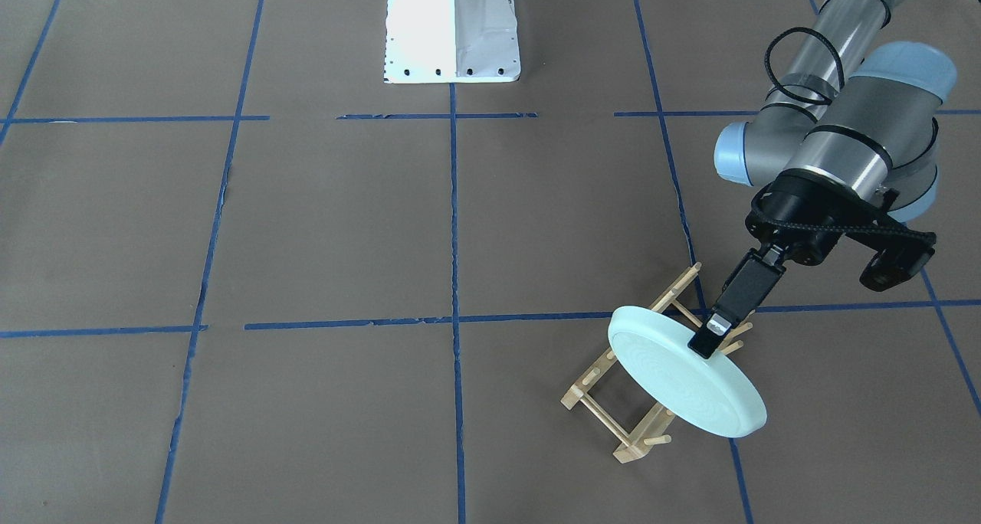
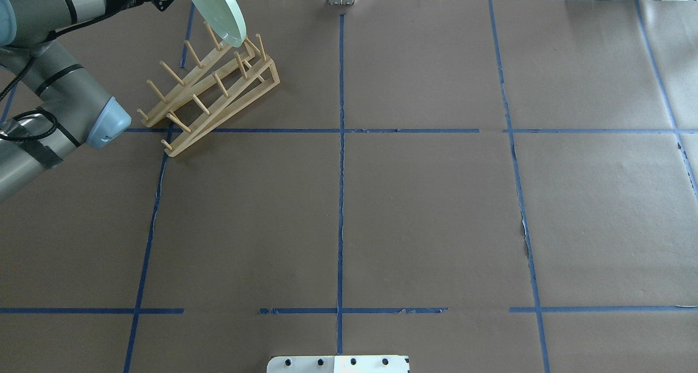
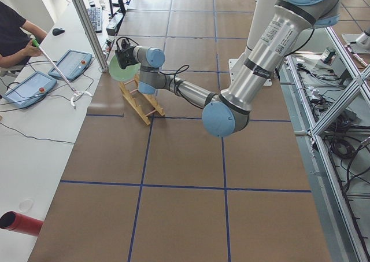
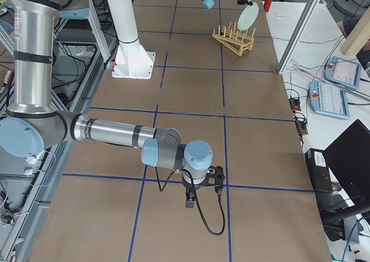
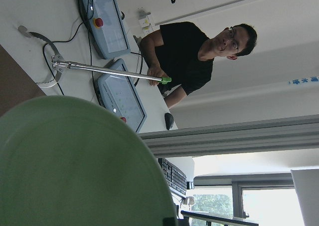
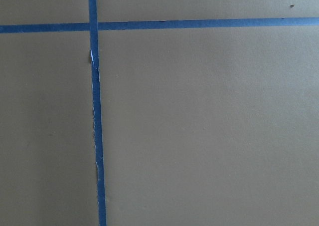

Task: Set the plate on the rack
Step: 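Lower the upright plate into the rack slots with the left gripper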

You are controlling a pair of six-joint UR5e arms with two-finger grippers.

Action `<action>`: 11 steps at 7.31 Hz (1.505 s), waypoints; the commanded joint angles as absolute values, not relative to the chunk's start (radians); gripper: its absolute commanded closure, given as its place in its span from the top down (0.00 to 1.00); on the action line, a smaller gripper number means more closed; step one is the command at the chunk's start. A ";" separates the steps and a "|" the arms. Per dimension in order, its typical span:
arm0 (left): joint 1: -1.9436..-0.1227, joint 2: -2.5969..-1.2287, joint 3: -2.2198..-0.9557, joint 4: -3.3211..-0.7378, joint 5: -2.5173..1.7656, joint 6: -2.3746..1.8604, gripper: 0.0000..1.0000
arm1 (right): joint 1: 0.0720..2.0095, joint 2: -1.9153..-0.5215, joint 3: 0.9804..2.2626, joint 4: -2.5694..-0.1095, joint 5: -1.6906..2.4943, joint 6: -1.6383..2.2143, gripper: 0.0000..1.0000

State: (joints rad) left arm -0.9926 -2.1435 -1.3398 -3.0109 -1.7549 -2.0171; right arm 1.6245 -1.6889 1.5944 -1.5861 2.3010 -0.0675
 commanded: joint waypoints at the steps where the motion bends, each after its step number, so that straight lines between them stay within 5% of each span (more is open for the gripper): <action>1: -0.992 -2.154 -1.330 -3.010 -1.756 -2.008 0.00 | 1.624 -1.689 1.594 -1.586 2.301 -0.067 1.00; 11: -0.925 -2.164 -1.253 -3.010 -1.750 -1.901 0.00 | 1.624 -1.689 1.594 -1.586 2.301 -0.067 1.00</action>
